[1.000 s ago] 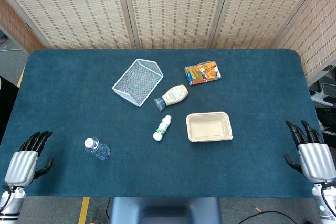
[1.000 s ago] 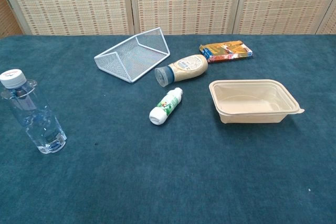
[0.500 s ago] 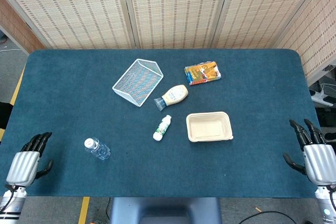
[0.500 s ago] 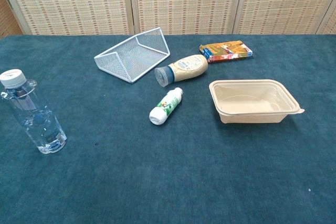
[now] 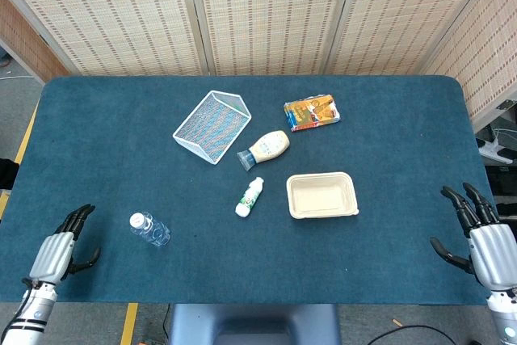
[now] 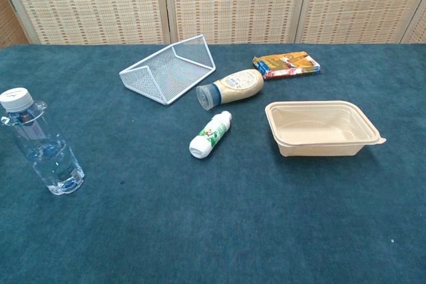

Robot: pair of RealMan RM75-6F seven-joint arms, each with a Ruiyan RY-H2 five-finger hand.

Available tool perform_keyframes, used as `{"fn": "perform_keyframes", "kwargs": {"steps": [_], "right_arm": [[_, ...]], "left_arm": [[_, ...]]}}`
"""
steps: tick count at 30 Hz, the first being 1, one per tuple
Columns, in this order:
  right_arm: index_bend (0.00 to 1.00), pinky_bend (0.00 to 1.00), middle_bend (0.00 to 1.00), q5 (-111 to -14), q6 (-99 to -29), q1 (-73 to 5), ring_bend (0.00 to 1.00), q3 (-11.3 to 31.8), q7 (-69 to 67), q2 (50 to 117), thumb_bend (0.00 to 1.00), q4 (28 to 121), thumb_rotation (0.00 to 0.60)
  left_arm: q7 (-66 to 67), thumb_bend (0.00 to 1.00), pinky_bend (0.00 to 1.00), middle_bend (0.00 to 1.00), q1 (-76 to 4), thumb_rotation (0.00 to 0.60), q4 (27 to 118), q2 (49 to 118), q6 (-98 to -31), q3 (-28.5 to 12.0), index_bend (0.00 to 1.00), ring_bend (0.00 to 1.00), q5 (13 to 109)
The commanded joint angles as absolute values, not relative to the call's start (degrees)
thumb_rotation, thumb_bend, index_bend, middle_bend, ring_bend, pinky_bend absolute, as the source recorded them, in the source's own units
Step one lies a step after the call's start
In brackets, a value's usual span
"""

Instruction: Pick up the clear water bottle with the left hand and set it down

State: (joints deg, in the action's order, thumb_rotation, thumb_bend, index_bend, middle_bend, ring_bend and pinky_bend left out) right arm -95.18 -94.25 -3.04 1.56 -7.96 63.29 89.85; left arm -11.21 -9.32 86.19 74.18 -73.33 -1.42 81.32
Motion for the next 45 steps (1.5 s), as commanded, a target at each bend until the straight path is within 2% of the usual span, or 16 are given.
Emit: {"fn": "perform_keyframes", "kwargs": {"steps": [1, 16, 24, 28, 30, 35, 39, 45], "right_arm": [[0.0, 0.15, 0.16, -94.6, -92.6, -3.6, 0.0, 1.5, -7.5, 63.3, 0.16, 90.1, 0.6], [0.0, 0.15, 0.16, -94.4, -89.0, -4.5, 0.0, 0.6, -7.7, 61.9, 0.16, 91.8, 0.6], [0.0, 0.15, 0.16, -94.2, -87.4, -4.9, 0.0, 0.2, -8.4, 60.9, 0.16, 92.5, 0.6], [0.0, 0.15, 0.16, -94.0, -87.4, -5.0, 0.0, 0.4, -8.4, 60.9, 0.16, 92.6, 0.6], [0.0, 0.15, 0.16, -93.9, -87.4, -5.0, 0.0, 0.4, -8.4, 60.9, 0.16, 92.6, 0.6], [0.0, 0.15, 0.16, -94.0, -87.1, -5.0, 0.0, 0.3, -8.3, 60.9, 0.16, 92.6, 0.6], [0.0, 0.15, 0.16, -94.0, -86.8, -5.1, 0.0, 0.2, -8.2, 60.8, 0.16, 92.7, 0.6], [0.0, 0.15, 0.16, -94.0, -86.7, -5.1, 0.0, 0.2, -8.1, 60.8, 0.16, 92.7, 0.6]], "left_arm": [[-14.6, 0.41, 0.18, 0.0, -9.9, 0.6, 85.0, 76.9, -72.7, -2.0, 0.0, 0.0, 81.2], [-24.2, 0.39, 0.17, 0.0, -11.0, 0.6, 78.3, 87.8, -72.9, -3.8, 0.0, 0.0, 81.0], [-30.7, 0.39, 0.17, 0.0, -12.2, 0.6, 78.9, 89.0, -69.2, -4.1, 0.0, 0.0, 79.9], [-32.3, 0.38, 0.17, 0.1, -12.6, 0.6, 79.1, 89.4, -67.2, -4.0, 0.1, 0.02, 78.7], [-32.9, 0.38, 0.17, 0.14, -12.8, 0.6, 78.8, 89.6, -66.6, -4.0, 0.12, 0.04, 78.4], [-34.9, 0.38, 0.17, 0.25, -12.8, 0.6, 78.6, 90.7, -66.5, -4.2, 0.19, 0.13, 78.3], [-36.4, 0.38, 0.17, 0.26, -13.0, 0.6, 79.0, 90.6, -66.3, -4.0, 0.2, 0.13, 79.2], [-40.0, 0.38, 0.16, 0.22, -13.3, 0.6, 80.8, 88.9, -66.1, -2.9, 0.15, 0.12, 81.5]]}}
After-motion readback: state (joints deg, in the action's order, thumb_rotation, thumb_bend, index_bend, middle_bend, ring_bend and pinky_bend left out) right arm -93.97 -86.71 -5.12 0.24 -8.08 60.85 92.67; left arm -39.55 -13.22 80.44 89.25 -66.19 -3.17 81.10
